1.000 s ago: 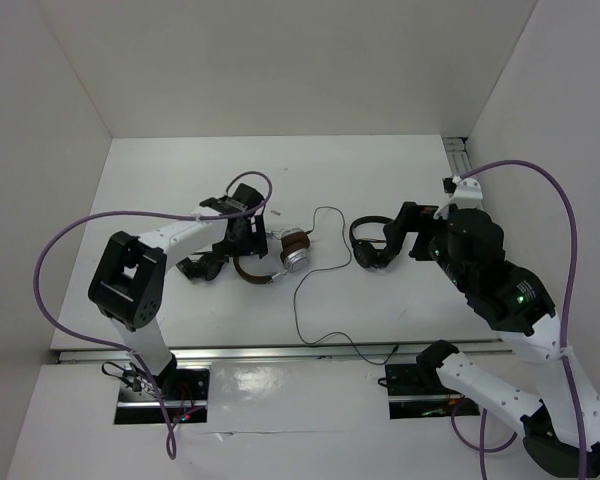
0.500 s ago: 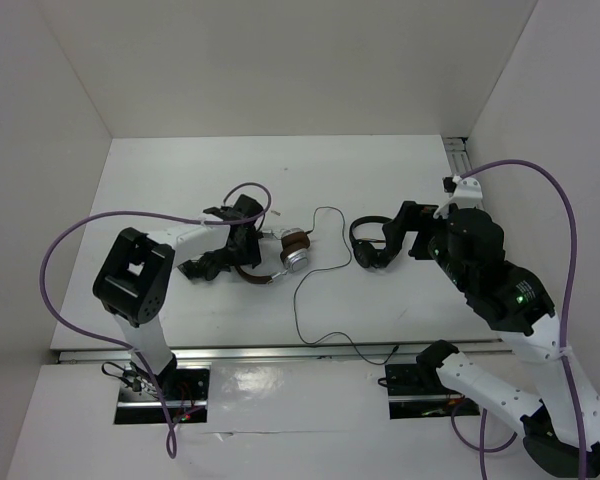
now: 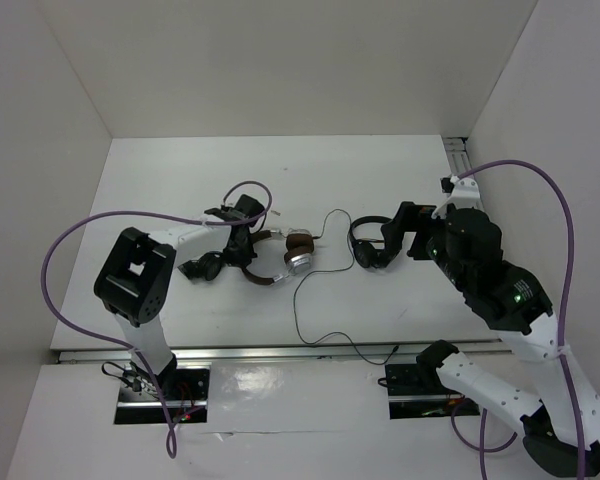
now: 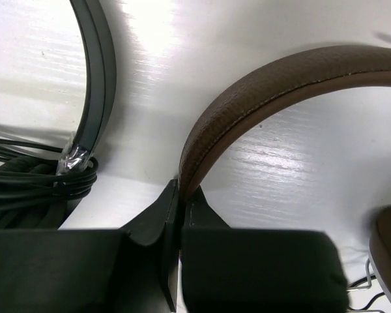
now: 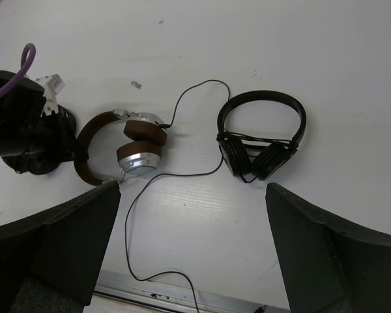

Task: Wrap the headphones

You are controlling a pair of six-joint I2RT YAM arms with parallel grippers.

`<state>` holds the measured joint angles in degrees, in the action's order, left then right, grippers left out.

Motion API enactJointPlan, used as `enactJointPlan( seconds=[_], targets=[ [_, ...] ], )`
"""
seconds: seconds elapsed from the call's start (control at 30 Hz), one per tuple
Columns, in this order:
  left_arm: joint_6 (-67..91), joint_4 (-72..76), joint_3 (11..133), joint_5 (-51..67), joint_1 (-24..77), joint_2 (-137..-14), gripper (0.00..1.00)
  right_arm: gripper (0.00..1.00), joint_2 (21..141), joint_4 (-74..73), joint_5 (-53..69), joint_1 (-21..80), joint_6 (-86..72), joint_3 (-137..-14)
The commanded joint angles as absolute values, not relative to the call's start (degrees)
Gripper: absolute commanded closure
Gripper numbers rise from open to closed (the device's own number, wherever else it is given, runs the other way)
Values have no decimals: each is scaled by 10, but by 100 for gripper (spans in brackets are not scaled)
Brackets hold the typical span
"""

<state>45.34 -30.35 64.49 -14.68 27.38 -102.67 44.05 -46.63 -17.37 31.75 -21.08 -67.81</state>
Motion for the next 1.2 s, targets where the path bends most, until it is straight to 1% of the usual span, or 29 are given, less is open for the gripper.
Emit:
enactJointPlan(
  seconds=[0.0, 0.1, 0.2, 0.23, 0.27, 0.3, 0.33, 0.37, 0.43, 0.53, 0.6, 0.63, 0.73, 0.87, 1.0, 1.07, 1.17],
  targets=[
    [460, -303, 635, -141, 286, -1029, 100, 0, 439, -436, -172, 322, -201, -672],
    [469, -347, 648, -180, 298, -999, 100, 0, 439, -430, -162, 322, -201, -672],
    [475, -396, 693, -222, 310, -965, 100, 0, 424, -418, -136, 322, -201, -660],
    [482, -429, 722, -232, 310, -957, 100, 0, 415, -398, -116, 322, -201, -649],
    [482, -443, 737, -240, 316, -949, 100, 0, 404, -382, -62, 322, -201, -636],
    [482, -455, 752, -256, 316, -934, 100, 0, 376, -360, -33, 322, -201, -620],
    [482, -467, 783, -264, 316, -926, 100, 0, 360, -306, -5, 322, -207, -601],
    [482, -492, 799, -278, 322, -919, 100, 0, 345, -279, 41, 322, -214, -561],
    [475, -514, 849, -297, 327, -907, 100, 0, 314, -202, 68, 322, -240, -521],
    [468, -557, 912, -329, 327, -890, 100, 0, 308, -116, 69, 322, -264, -448],
    [461, -575, 941, -350, 327, -884, 100, 0, 321, -79, 44, 322, -275, -412],
    [454, -597, 957, -368, 327, -884, 100, 0, 334, -35, 38, 322, -280, -398],
    [440, -629, 1028, -374, 320, -884, 100, 0, 376, 40, 49, 322, -274, -357],
    [387, -653, 1117, -361, 302, -863, 100, 0, 459, 115, 55, 322, -220, -368],
    [360, -647, 1144, -334, 301, -811, 100, 0, 539, 165, 33, 322, -164, -384],
    [354, -642, 1150, -325, 301, -792, 100, 0, 589, 165, 15, 322, -146, -403],
    [349, -642, 1166, -308, 296, -766, 100, 3, 627, 192, 8, 322, -135, -409]
  ],
)
